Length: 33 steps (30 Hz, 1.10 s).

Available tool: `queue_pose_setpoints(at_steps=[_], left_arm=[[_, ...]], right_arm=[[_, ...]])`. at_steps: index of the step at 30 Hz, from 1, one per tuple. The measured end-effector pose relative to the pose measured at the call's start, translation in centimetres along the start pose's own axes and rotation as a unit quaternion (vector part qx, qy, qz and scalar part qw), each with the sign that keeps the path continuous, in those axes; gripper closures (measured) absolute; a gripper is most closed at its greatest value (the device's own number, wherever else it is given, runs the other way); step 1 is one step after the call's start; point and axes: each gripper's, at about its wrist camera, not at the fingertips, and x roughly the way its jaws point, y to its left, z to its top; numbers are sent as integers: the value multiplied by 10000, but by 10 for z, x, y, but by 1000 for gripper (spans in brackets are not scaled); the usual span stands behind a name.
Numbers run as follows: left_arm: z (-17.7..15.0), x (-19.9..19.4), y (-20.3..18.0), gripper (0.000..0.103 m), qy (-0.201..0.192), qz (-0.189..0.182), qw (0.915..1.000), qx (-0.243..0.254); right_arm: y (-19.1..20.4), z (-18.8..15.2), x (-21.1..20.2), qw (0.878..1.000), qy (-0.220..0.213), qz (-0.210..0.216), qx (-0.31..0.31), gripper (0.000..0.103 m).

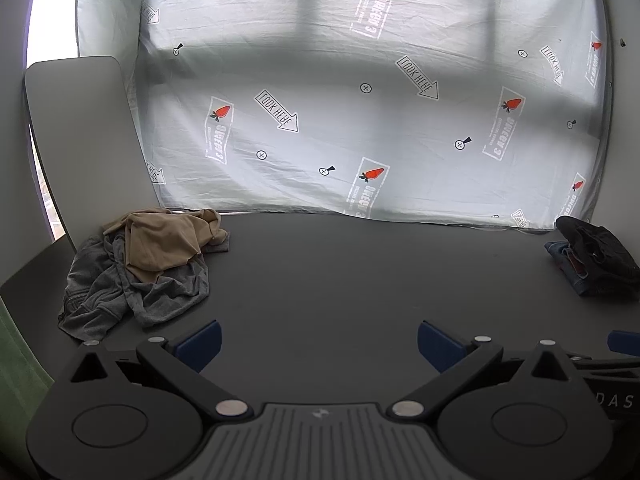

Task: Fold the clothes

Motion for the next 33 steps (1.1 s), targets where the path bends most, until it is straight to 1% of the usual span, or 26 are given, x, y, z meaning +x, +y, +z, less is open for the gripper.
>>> queue_pose_setpoints(at_steps=[16,33], left_arm=[[5,1,-1,0,-38,-8,10000,80],[2,-5,-4,0,-73,12,9999,75]], right_arm=[[-3,2,-1,10000,11,20,67,0],[-2,5,-1,10000,-2,-6,5,0]])
